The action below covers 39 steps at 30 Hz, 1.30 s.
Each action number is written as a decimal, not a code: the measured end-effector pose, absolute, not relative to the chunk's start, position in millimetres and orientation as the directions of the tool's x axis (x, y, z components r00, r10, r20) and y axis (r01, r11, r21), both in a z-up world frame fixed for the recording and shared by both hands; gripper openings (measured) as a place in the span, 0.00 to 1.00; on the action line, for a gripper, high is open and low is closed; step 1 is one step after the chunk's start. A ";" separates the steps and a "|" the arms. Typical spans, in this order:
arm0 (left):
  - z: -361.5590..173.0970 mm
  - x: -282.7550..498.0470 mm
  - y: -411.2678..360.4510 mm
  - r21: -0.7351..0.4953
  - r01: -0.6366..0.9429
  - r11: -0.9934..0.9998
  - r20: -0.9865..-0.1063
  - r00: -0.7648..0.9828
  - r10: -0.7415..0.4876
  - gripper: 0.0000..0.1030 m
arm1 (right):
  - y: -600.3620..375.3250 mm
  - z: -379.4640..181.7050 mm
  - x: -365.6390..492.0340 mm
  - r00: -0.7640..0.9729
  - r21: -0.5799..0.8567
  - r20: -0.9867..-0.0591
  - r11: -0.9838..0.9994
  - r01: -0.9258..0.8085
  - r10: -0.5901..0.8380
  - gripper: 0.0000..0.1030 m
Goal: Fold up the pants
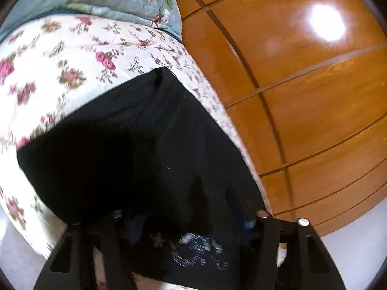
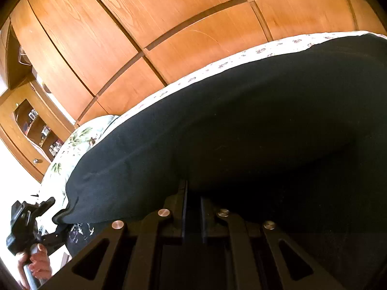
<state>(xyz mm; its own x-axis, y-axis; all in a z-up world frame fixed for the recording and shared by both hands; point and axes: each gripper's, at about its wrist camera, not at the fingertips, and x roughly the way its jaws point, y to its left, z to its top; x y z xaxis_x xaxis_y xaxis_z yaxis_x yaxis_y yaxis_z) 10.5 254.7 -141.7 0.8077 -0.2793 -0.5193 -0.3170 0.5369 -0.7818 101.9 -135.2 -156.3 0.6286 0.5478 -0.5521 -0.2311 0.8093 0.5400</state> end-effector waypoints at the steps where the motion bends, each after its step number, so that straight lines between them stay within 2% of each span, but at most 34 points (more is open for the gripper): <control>1: -140.3 14.9 252.8 -0.737 -0.348 0.580 -0.568 0.784 -0.251 0.09 | -136.8 -156.4 102.5 0.624 0.543 -0.557 0.809 -0.225 0.548 0.07; 3: -138.0 20.8 254.9 -0.704 -0.365 0.609 -0.606 0.755 -0.248 0.08 | -136.5 -152.5 109.4 0.601 0.545 -0.586 0.814 -0.203 0.543 0.06; 5: -126.7 22.7 262.1 -0.719 -0.338 0.607 -0.580 0.773 -0.256 0.08 | -136.1 -141.0 115.3 0.601 0.523 -0.608 0.831 -0.189 0.520 0.07; 11: -70.2 12.1 283.0 -0.709 -0.201 0.676 -0.476 0.843 -0.249 0.08 | -130.2 -68.7 91.7 0.684 0.460 -0.492 0.828 -0.322 0.539 0.08; 14: -66.4 1.9 292.2 -0.678 -0.196 0.709 -0.485 0.844 -0.229 0.08 | -124.7 -50.7 66.7 0.690 0.424 -0.462 0.822 -0.380 0.557 0.08; 17: -95.5 -12.1 305.0 -0.687 -0.281 0.670 -0.535 0.820 -0.204 0.07 | -111.6 -63.1 44.5 0.650 0.413 -0.483 0.807 -0.423 0.587 0.08; 21: -140.5 -15.5 316.1 -0.691 -0.395 0.605 -0.608 0.771 -0.190 0.07 | -87.2 -108.1 25.1 0.560 0.377 -0.597 0.817 -0.437 0.574 0.08; 24: -154.4 -26.1 315.6 -0.726 -0.368 0.581 -0.568 0.797 -0.205 0.07 | -90.9 -135.3 21.4 0.524 0.392 -0.632 0.819 -0.420 0.571 0.08; 29: -145.9 -25.9 310.4 -0.731 -0.350 0.585 -0.545 0.817 -0.192 0.07 | -97.0 -134.4 23.4 0.500 0.426 -0.616 0.791 -0.439 0.609 0.08; 33: -130.9 -33.6 307.0 -0.755 -0.310 0.577 -0.501 0.841 -0.205 0.07 | -106.7 -112.6 14.4 0.539 0.450 -0.545 0.767 -0.458 0.642 0.08; 35: -125.6 -34.8 305.8 -0.717 -0.321 0.619 -0.531 0.826 -0.188 0.07 | -111.8 -106.7 8.8 0.549 0.449 -0.526 0.761 -0.469 0.649 0.08; 37: -135.2 -31.6 301.8 -0.672 -0.358 0.648 -0.585 0.793 -0.169 0.07 | -111.6 -112.4 6.0 0.531 0.444 -0.549 0.763 -0.469 0.646 0.08; 39: -148.2 -32.5 301.3 -0.678 -0.375 0.631 -0.594 0.786 -0.171 0.08 | -107.2 -127.3 8.4 0.505 0.442 -0.591 0.776 -0.449 0.629 0.08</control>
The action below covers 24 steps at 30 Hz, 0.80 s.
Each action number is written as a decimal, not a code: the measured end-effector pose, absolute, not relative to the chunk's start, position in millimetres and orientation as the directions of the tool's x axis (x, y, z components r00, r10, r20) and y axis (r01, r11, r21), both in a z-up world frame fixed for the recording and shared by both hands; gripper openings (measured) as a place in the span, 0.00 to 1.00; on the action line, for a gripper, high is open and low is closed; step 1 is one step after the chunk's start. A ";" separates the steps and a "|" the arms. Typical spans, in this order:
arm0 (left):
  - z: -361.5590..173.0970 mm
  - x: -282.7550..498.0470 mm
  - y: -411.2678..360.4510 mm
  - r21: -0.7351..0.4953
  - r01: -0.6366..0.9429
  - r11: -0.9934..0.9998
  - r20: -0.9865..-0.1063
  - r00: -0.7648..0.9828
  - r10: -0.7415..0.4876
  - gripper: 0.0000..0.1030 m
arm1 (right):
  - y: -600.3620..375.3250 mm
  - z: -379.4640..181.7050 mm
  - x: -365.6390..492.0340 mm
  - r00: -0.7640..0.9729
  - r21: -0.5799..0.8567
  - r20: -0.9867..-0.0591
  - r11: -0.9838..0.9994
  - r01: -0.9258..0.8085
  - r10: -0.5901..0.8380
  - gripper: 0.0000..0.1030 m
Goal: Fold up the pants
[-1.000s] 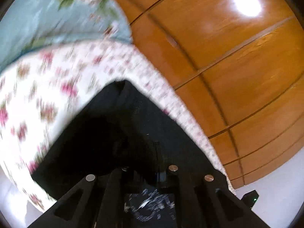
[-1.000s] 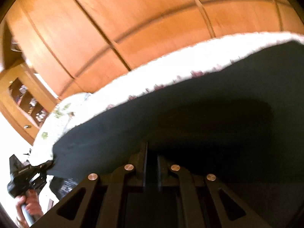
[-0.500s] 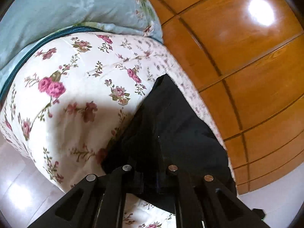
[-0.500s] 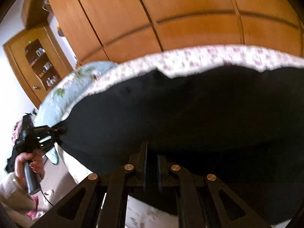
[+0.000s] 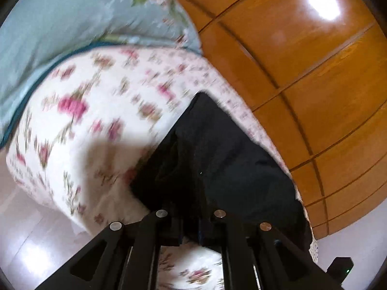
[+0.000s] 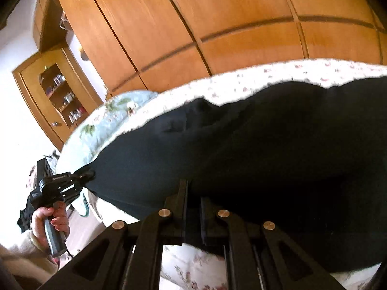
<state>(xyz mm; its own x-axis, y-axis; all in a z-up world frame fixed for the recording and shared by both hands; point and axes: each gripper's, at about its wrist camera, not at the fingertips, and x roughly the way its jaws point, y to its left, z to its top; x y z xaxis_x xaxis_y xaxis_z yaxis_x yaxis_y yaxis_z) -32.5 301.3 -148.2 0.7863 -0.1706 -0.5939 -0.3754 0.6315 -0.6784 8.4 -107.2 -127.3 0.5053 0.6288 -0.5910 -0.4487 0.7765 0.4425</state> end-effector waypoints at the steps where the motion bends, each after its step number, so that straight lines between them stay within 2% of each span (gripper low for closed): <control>1: -151.1 -35.4 301.8 -0.692 -0.375 0.616 -0.577 0.800 -0.161 0.09 | -106.0 -136.7 10.0 0.486 0.450 -0.612 0.780 -0.434 0.624 0.08; 4: -147.2 -38.2 298.7 -0.675 -0.387 0.628 -0.582 0.803 -0.130 0.10 | -111.9 -144.5 9.7 0.486 0.493 -0.591 0.766 -0.413 0.643 0.08; 6: -141.7 -44.7 297.0 -0.661 -0.403 0.633 -0.582 0.807 -0.094 0.16 | -111.8 -142.2 11.3 0.481 0.497 -0.593 0.763 -0.413 0.646 0.09; 9: -129.0 -66.0 297.4 -0.631 -0.479 0.610 -0.588 0.808 0.026 0.23 | -116.6 -139.0 11.4 0.466 0.540 -0.573 0.738 -0.404 0.674 0.17; 12: -114.1 -84.1 296.1 -0.597 -0.555 0.579 -0.581 0.797 0.165 0.24 | -129.9 -131.0 4.1 0.486 0.545 -0.555 0.737 -0.401 0.675 0.22; 15: -96.1 -90.5 286.8 -0.570 -0.551 0.609 -0.539 0.811 0.228 0.24 | -147.4 -125.6 -0.1 0.520 0.548 -0.541 0.745 -0.379 0.662 0.24; 17: -82.9 -83.3 270.4 -0.550 -0.507 0.664 -0.508 0.834 0.215 0.24 | -167.2 -122.5 -2.1 0.549 0.557 -0.532 0.755 -0.347 0.645 0.24; 19: -74.3 -67.7 247.9 -0.521 -0.423 0.741 -0.489 0.860 0.148 0.26 | -191.8 -118.3 -2.2 0.589 0.566 -0.518 0.765 -0.308 0.620 0.24; 24: -74.8 -12.2 184.5 -0.455 -0.212 0.865 -0.537 0.840 -0.077 0.29 | -252.4 -109.5 9.9 0.678 0.585 -0.508 0.790 -0.181 0.531 0.24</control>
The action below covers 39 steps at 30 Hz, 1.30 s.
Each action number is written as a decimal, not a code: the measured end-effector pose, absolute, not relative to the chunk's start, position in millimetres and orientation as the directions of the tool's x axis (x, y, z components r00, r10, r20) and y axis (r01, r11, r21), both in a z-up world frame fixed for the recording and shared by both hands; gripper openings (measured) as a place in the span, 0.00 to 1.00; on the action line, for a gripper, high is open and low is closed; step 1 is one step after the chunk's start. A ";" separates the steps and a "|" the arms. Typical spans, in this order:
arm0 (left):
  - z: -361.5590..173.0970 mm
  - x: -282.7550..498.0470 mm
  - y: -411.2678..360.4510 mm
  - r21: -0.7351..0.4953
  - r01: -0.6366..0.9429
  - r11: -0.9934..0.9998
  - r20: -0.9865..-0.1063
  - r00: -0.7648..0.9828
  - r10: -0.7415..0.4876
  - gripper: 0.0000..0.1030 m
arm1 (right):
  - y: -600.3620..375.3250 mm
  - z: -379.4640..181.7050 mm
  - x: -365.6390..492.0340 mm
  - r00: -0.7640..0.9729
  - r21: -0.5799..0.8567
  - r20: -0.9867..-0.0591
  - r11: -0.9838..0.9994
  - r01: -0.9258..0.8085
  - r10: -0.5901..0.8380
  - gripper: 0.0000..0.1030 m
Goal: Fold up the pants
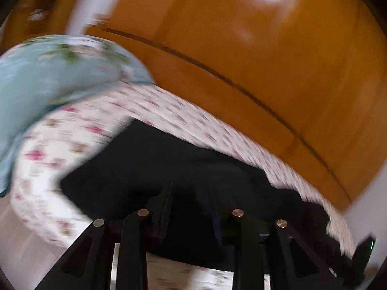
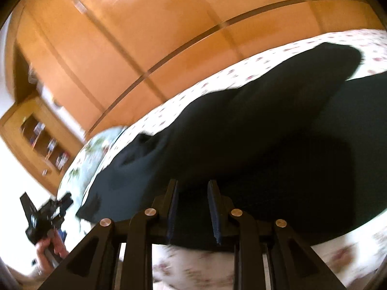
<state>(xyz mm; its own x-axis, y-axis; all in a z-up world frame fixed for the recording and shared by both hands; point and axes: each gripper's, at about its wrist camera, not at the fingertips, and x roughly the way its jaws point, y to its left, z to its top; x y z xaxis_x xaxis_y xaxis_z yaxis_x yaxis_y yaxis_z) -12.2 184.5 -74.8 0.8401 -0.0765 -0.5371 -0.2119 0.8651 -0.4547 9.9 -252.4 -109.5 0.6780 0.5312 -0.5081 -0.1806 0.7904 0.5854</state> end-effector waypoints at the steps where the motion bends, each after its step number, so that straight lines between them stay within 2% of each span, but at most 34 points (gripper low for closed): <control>1: -78.6 1.6 168.8 -0.439 -0.165 0.883 -0.556 0.822 -0.123 0.29 | -265.1 -108.2 12.5 0.694 0.593 -0.507 0.791 -0.151 0.512 0.24; 4: -93.1 28.0 137.2 -0.381 -0.109 0.918 -0.609 0.777 -0.160 0.29 | -300.0 -105.9 21.3 0.729 0.617 -0.504 0.784 -0.070 0.463 0.26; 6: -101.9 42.9 125.4 -0.314 -0.111 0.943 -0.648 0.751 -0.128 0.29 | -322.7 -107.0 33.1 0.737 0.618 -0.521 0.786 -0.021 0.430 0.32; 8: -112.3 53.4 121.5 -0.246 -0.148 0.958 -0.690 0.721 -0.065 0.28 | -341.4 -107.4 47.1 0.740 0.607 -0.546 0.794 0.026 0.393 0.33; 10: -123.4 61.5 121.4 -0.228 -0.154 0.961 -0.718 0.693 -0.059 0.28 | -368.0 -108.7 64.4 0.745 0.619 -0.557 0.781 0.080 0.366 0.33; 15: -131.5 56.3 118.0 -0.181 -0.090 0.979 -0.691 0.720 -0.062 0.28 | -442.8 -114.8 112.2 0.769 0.685 -0.559 0.695 0.218 0.310 0.33; 21: -134.6 48.9 126.6 -0.247 -0.087 0.965 -0.663 0.742 -0.103 0.28 | -494.3 -134.4 158.0 0.768 0.732 -0.584 0.581 0.356 0.264 0.33; 26: -134.9 47.0 120.7 -0.222 -0.092 0.971 -0.657 0.750 -0.079 0.28 | -502.1 -138.2 177.1 0.777 0.727 -0.580 0.584 0.360 0.244 0.29; 33: -135.6 46.5 121.9 -0.224 -0.091 0.970 -0.655 0.751 -0.081 0.28 | -488.8 -142.8 205.9 0.762 0.667 -0.610 0.659 0.347 0.217 0.14; 39: -136.0 46.2 122.9 -0.226 -0.086 0.970 -0.649 0.756 -0.084 0.28 | -496.3 -111.6 175.0 0.808 0.710 -0.547 0.633 0.310 0.219 0.12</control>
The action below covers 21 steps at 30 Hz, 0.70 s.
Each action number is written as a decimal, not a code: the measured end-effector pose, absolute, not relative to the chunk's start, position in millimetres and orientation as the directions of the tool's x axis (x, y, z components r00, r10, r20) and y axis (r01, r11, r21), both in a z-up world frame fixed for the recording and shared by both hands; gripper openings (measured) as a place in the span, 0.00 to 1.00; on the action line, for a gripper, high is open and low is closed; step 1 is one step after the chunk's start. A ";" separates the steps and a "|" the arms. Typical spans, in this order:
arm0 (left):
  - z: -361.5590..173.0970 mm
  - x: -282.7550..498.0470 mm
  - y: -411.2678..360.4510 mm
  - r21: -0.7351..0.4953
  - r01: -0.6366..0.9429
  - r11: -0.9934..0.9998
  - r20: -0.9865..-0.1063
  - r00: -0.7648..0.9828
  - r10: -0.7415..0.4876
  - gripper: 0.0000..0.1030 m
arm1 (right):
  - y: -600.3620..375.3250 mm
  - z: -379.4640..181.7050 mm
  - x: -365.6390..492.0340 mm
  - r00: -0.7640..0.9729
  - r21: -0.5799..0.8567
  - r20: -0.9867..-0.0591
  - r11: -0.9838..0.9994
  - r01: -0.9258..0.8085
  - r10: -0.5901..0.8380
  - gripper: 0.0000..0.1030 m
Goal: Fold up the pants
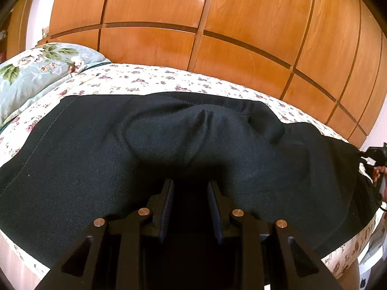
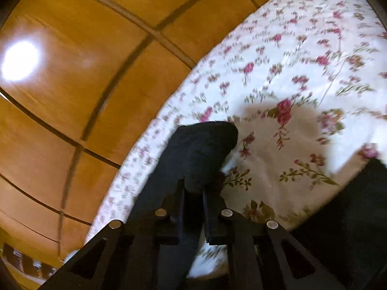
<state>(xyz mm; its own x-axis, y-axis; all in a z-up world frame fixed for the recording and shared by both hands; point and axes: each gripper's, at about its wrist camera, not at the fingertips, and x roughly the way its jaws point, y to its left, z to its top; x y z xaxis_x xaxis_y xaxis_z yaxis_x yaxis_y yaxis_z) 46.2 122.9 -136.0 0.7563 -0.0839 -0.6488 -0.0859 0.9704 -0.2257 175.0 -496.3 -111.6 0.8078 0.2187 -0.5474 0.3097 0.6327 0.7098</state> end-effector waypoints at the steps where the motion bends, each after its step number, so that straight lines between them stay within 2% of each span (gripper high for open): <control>1: -136.1 46.1 122.9 -0.226 -0.085 0.970 -0.647 0.757 -0.084 0.28 | -496.4 -102.3 168.6 0.818 0.705 -0.536 0.644 0.296 0.210 0.11; 5: -135.8 45.6 125.4 -0.242 -0.080 0.967 -0.643 0.759 -0.098 0.28 | -499.1 -63.1 128.4 0.857 0.689 -0.481 0.684 0.240 0.183 0.11; 6: -135.1 45.5 125.9 -0.246 -0.080 0.966 -0.644 0.758 -0.102 0.28 | -501.1 -56.2 117.6 0.864 0.688 -0.471 0.687 0.235 0.177 0.08; 12: -129.6 45.6 132.8 -0.304 -0.101 0.947 -0.665 0.734 -0.135 0.28 | -512.5 -30.2 53.5 0.891 0.677 -0.438 0.696 0.241 0.117 0.06; 17: -125.7 41.5 136.1 -0.353 -0.120 0.928 -0.668 0.727 -0.160 0.28 | -515.7 -37.6 5.4 0.890 0.658 -0.452 0.699 0.280 0.069 0.06; 21: -124.0 36.0 133.3 -0.360 -0.108 0.927 -0.666 0.726 -0.174 0.28 | -525.6 -75.0 -22.6 0.857 0.669 -0.512 0.650 0.361 0.051 0.06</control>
